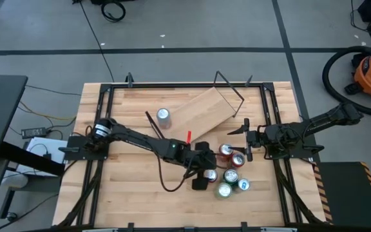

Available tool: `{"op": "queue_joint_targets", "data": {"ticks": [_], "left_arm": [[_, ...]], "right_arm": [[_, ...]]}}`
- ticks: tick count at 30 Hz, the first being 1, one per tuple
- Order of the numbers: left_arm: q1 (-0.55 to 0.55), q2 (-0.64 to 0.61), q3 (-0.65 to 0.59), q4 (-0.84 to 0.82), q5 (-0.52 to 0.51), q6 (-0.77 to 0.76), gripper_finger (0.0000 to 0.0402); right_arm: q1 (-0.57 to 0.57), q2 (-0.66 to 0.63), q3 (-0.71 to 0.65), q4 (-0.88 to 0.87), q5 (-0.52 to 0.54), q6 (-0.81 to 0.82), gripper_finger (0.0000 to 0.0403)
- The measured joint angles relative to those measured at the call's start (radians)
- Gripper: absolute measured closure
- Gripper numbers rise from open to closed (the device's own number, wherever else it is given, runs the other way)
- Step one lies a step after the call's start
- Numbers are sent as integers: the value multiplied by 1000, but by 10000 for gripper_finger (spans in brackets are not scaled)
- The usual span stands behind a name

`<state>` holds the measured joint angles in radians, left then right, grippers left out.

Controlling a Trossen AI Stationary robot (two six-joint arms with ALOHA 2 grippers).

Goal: Place canned beverage on shelf
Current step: Put the red black soda can on the shelf

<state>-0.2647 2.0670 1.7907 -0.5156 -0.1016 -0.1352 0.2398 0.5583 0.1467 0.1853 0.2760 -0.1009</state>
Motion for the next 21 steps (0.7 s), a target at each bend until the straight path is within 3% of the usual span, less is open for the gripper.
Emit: {"op": "queue_joint_targets", "data": {"ticks": [21], "left_arm": [[-25,86,-2,29,9,75,1]], "right_arm": [[0,12,0,4,0,0,111]]}}
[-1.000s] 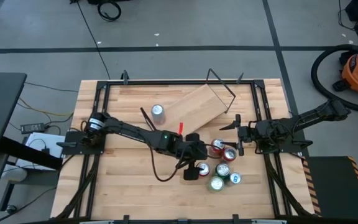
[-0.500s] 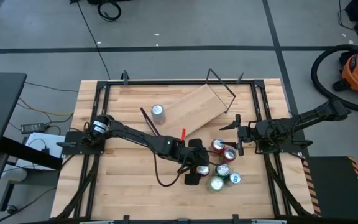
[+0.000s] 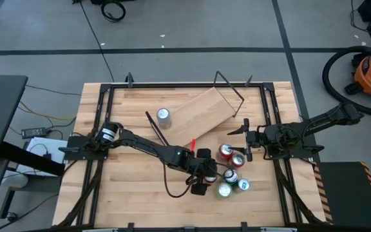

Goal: Place canned beverage on shelf
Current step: Put the red black soda can on the shelf

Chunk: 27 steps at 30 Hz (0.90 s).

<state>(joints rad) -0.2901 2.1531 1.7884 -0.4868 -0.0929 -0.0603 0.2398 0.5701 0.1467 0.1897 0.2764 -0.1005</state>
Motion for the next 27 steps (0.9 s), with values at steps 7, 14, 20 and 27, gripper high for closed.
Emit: {"op": "queue_joint_targets", "data": {"ticks": [7,14,20,27], "left_arm": [[-2,12,1,13,0,-6,1],[2,12,1,10,0,-31,21],[4,12,1,10,0,-33,66],[13,9,3,-12,1,-48,85]], "right_arm": [[0,0,0,0,0,0,111],[0,-1,0,0,1,0,111],[0,-1,0,0,1,0,111],[0,-1,0,0,1,0,111]]}}
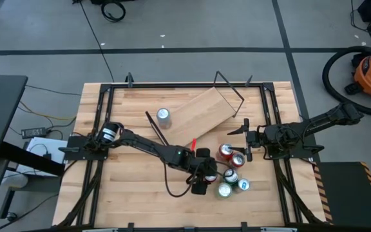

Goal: Place canned beverage on shelf
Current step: Put the red black soda can on the shelf

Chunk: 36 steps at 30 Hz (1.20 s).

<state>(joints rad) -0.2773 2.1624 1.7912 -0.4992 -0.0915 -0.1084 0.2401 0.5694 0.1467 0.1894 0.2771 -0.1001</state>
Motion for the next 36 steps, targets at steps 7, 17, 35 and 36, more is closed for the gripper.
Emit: {"op": "queue_joint_targets", "data": {"ticks": [7,17,35,36], "left_arm": [[12,-3,27,-78,-12,-16,83],[54,-2,252,-492,-163,-55,83],[82,-72,310,-770,-309,-55,83],[85,-80,309,-775,-316,-54,83]], "right_arm": [[0,0,0,0,0,0,111],[0,0,0,-3,-2,1,111],[0,0,0,-18,-8,11,111],[0,0,0,-18,-8,11,111]]}}
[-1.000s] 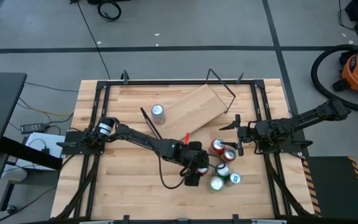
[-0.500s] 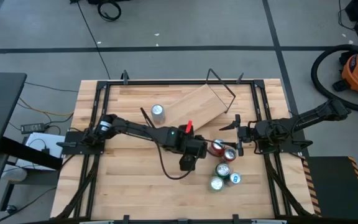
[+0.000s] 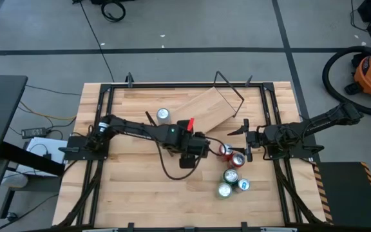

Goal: Place canned beverage on shelf
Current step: Put the red black soda can on the shelf

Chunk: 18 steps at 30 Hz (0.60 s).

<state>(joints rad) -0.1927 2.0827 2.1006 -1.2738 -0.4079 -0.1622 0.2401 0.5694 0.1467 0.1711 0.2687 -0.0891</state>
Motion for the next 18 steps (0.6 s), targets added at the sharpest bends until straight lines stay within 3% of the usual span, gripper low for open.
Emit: {"op": "queue_joint_targets", "data": {"ticks": [13,18], "left_arm": [[17,-29,-1,-32,-44,22,83],[29,-83,-140,7,-71,21,83]], "right_arm": [[0,0,0,-8,-1,3,111],[0,0,0,-8,-1,7,111]]}}
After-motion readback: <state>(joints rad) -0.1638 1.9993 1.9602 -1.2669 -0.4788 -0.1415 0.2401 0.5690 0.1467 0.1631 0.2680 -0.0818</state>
